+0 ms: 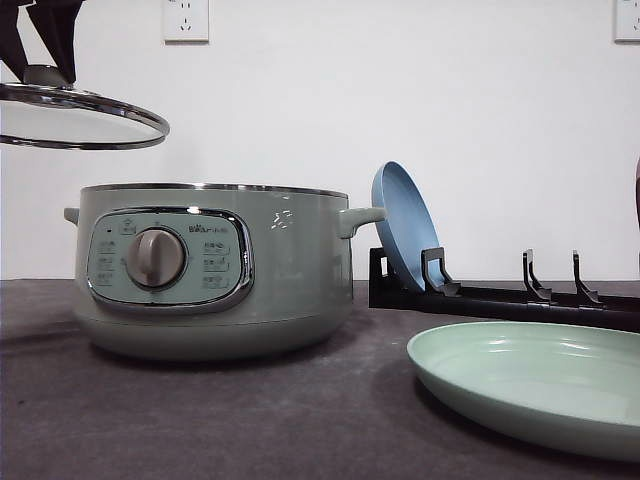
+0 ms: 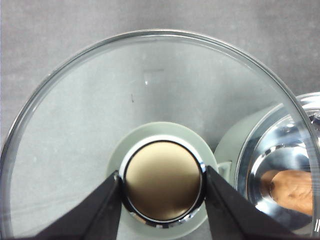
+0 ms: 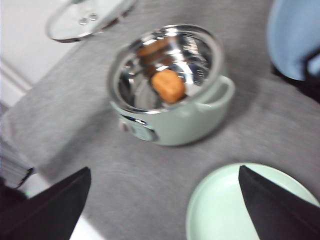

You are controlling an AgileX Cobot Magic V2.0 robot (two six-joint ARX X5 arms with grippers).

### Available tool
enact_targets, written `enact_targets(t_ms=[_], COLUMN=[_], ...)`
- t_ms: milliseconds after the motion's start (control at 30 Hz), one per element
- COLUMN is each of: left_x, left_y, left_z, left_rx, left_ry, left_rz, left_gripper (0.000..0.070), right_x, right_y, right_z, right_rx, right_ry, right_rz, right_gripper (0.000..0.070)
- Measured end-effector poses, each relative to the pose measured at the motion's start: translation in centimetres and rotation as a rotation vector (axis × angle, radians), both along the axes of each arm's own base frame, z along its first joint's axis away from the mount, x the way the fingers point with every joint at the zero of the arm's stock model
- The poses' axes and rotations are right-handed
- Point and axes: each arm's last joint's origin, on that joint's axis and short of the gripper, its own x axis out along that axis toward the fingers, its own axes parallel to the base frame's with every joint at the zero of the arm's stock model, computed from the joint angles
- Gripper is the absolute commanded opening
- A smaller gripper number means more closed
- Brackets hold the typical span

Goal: Transfer potato from steamer to green plate

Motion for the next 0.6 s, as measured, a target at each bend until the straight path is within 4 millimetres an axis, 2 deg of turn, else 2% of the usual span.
enact_targets(t_ms=[200, 400, 600], left_x=[0.0, 0.0, 0.0], left_y=[0.0, 0.0, 0.0], left_z=[0.0, 0.0, 0.0], left_rx=[0.002, 0.002, 0.002], left_ry=[0.002, 0.002, 0.002], left_rz=[-0.003, -0.003, -0.003], left_gripper=[0.001, 0.0009, 0.001], right_x=[5.2, 11.2, 16.2], right_y=[4.3, 9.7, 14.8], right_z=[0.8, 0.3, -0.6], right_rx=[-0.08, -0.229, -0.315], right_ry=[0.054, 0.123, 0.099], right_rz=[0.119, 0.248, 0.344], right_gripper=[0.0583, 0.0583, 0.0583])
